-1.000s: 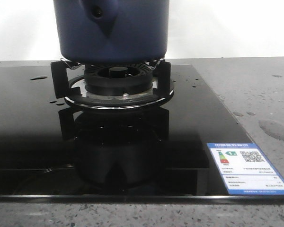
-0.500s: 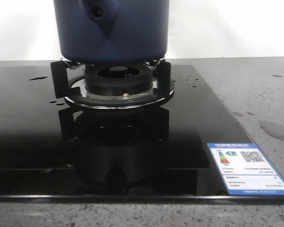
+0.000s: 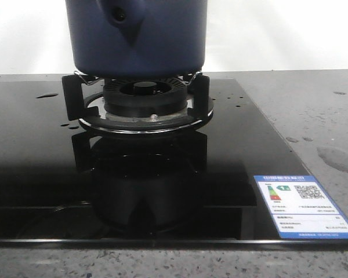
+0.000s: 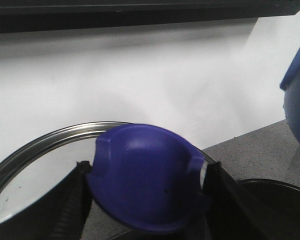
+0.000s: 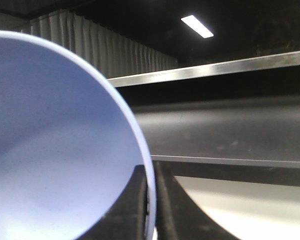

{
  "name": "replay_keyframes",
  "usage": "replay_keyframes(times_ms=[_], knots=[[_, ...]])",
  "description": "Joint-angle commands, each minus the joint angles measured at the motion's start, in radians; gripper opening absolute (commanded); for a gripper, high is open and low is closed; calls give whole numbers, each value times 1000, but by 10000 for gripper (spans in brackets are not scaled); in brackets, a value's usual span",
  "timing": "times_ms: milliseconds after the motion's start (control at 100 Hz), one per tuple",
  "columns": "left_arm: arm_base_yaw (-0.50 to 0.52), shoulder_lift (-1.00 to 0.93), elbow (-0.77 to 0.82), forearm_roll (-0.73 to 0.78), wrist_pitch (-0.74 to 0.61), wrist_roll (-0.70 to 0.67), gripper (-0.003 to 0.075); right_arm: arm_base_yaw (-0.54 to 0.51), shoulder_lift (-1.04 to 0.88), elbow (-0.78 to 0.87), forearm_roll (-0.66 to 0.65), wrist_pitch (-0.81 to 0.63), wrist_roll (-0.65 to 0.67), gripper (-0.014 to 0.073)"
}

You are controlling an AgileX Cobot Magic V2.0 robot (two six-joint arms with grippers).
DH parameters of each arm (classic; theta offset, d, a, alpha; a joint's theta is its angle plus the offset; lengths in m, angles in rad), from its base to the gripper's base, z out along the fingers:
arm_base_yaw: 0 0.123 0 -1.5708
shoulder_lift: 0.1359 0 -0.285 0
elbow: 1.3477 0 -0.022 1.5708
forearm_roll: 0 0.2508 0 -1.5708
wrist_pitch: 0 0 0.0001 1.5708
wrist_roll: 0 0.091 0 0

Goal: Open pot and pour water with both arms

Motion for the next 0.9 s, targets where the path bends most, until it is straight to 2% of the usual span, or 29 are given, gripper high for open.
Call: replay_keyframes(times_ms=[0, 670, 890], knots=[[2, -41, -41, -70, -26, 1, 337, -2, -36, -33, -14, -92, -4, -47], [2, -41, -41, -70, -26, 1, 337, -2, -36, -33, -16, -92, -4, -47], [2, -41, -41, -74, 15, 1, 337, -4, -61, -33, -16, 2, -4, -46]])
